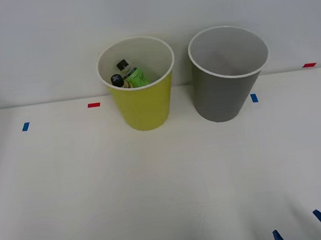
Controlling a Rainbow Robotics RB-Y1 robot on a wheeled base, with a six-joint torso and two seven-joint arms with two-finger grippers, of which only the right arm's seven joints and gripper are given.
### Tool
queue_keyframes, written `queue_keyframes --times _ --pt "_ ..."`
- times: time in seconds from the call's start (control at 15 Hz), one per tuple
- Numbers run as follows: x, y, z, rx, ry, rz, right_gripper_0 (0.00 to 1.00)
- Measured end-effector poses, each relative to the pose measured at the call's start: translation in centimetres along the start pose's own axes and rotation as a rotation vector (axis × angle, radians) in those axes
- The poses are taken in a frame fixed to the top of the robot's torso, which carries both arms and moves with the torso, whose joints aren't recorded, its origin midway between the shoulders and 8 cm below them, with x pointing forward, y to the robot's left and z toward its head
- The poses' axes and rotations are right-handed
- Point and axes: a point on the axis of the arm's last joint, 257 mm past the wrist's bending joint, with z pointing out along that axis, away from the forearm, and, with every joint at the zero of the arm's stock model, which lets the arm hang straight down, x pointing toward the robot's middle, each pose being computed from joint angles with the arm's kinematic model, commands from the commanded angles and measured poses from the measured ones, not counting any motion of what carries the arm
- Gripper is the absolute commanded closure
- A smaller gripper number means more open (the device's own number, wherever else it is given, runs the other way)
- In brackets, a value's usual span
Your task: Put cans in the gray bin, plastic bottles in the light green bin
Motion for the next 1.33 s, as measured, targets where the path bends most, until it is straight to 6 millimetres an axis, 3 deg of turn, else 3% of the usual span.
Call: queue_keyframes --times 1.33 --pt "0.0 0.0 0.0 0.0 0.0 0.0 0.0"
